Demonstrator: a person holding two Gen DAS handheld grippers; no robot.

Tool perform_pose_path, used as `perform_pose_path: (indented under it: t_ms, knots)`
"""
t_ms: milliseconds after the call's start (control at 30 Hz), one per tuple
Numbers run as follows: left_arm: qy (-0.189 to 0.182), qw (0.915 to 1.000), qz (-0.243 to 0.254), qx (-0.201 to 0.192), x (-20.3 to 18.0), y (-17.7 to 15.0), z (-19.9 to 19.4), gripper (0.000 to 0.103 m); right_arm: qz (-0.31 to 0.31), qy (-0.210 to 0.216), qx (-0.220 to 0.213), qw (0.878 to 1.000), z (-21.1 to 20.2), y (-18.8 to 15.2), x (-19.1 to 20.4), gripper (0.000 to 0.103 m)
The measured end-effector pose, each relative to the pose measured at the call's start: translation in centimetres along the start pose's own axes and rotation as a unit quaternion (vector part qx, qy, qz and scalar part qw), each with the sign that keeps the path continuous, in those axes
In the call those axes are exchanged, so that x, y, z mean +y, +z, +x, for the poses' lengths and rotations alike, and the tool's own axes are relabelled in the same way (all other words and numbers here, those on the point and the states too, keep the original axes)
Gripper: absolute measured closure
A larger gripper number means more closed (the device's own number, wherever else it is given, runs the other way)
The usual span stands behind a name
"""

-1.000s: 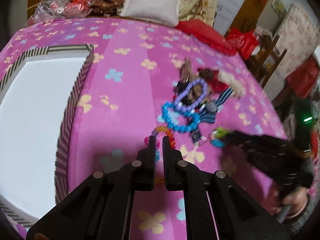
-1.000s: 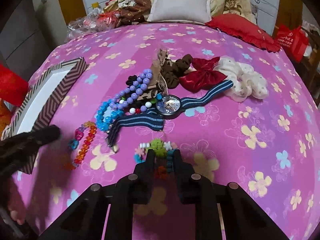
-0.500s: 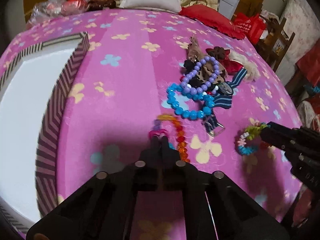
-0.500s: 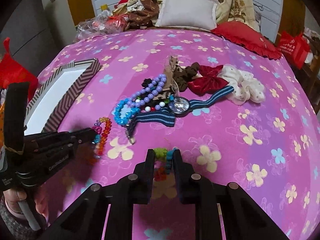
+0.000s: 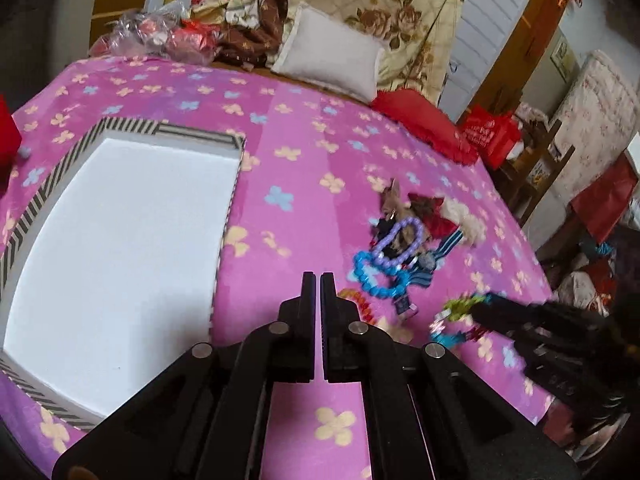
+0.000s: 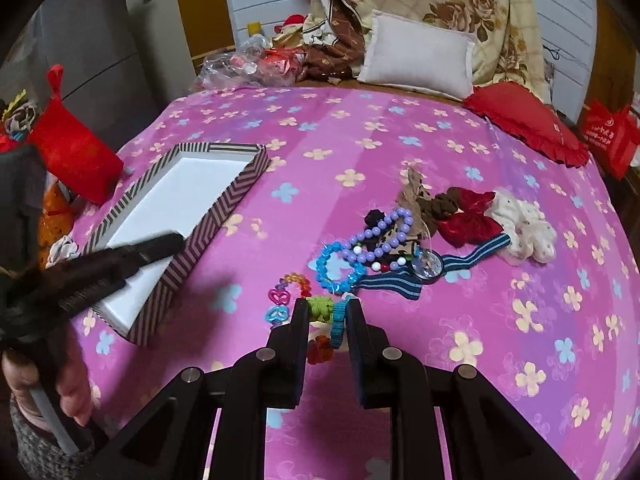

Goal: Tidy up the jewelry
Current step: 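Release the amber bracelet into the white tray with the left tool while the right tool carries the flower bracelet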

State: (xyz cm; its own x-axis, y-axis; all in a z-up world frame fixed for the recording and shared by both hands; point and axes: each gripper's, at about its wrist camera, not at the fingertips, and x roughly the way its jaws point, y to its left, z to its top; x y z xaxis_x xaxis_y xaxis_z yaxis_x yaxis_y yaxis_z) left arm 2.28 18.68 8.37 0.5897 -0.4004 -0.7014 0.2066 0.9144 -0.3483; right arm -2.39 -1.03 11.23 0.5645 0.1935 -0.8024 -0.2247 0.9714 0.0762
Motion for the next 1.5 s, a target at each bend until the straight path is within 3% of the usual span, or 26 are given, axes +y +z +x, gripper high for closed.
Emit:
perform_pose_path:
  t_ms: [67, 133, 200, 267, 367, 533, 600, 633, 667, 700, 733, 900, 967, 1133, 1333, 1500]
  knots:
    - [-0.012, 0.9996, 0.01, 0.023, -0.6, -0.3, 1.4, 0.103, 0.005, -0.007, 0.001, 1.0, -0.2, -0.2, -0.1, 0.086]
    - [-0.018, 0.9986, 0.021, 0.044, -1.8, -0.7, 2.7, 0.094, 0.009, -0.014, 0.0, 1.0, -0.6, -0.8, -0.5, 0.086]
    - [-0.015, 0.9972, 0.038, 0.063, -3.2, -1.5, 4.3, 0.069, 0.012, -0.02, 0.0, 1.0, -0.9, -1.3, -1.0, 0.086]
    - [-0.005, 0.9958, 0.054, 0.074, -4.4, -2.4, 5.8, 0.057, 0.016, -0.022, 0.001, 1.0, -1.1, -1.9, -1.6, 0.085]
    - [0.015, 0.9938, 0.076, 0.08, -5.6, -3.2, 7.2, 0.053, 0.023, -0.021, 0.002, 1.0, -1.2, -2.7, -2.5, 0.085]
    - [0.039, 0.9874, 0.118, 0.097, -7.4, -4.4, 9.5, 0.053, 0.044, -0.019, 0.0, 0.999, -1.3, -3.4, -4.5, 0.086]
    - [0.07, 0.982, 0.153, 0.087, -8.4, -5.1, 9.8, 0.053, 0.052, -0.02, 0.0, 0.998, -1.3, -3.5, -5.1, 0.085]
    - [0.086, 0.9784, 0.167, 0.086, -8.9, -5.4, 10.0, 0.057, 0.056, -0.02, 0.001, 0.998, -1.2, -3.7, -5.5, 0.085]
    - [0.08, 0.9775, 0.176, 0.084, -9.2, -5.5, 10.0, 0.083, 0.059, -0.021, 0.002, 0.998, -1.1, -3.7, -5.7, 0.086]
    - [0.076, 0.9777, 0.174, 0.089, -9.3, -5.5, 10.0, 0.091, 0.062, -0.02, 0.004, 0.998, -1.0, -3.8, -5.9, 0.086]
    - [0.08, 0.9775, 0.171, 0.094, -9.3, -5.4, 9.9, 0.091, 0.064, -0.02, 0.006, 0.998, -0.9, -3.8, -6.0, 0.086]
    - [0.023, 0.9912, 0.101, 0.083, -6.9, -3.3, 7.6, 0.091, 0.069, -0.015, 0.001, 0.997, -1.2, -3.5, -6.0, 0.086]
    - [0.004, 0.996, 0.069, 0.058, -5.5, -1.9, 5.4, 0.091, 0.066, -0.016, -0.002, 0.998, -1.5, -3.3, -5.7, 0.086]
    - [-0.005, 1.0, 0.008, 0.001, -1.6, 0.4, 0.6, 0.091, 0.052, -0.013, -0.002, 0.999, -1.8, -2.5, -4.2, 0.085]
    - [0.038, 0.9974, -0.056, -0.022, 4.1, 1.1, -2.5, 0.091, 0.007, 0.01, 0.003, 1.0, -1.1, -0.8, 0.6, 0.086]
    - [0.14, 0.9835, -0.111, -0.026, 9.5, 0.6, -4.1, 0.091, -0.046, 0.06, 0.016, 0.997, 0.6, 1.0, 7.7, 0.086]
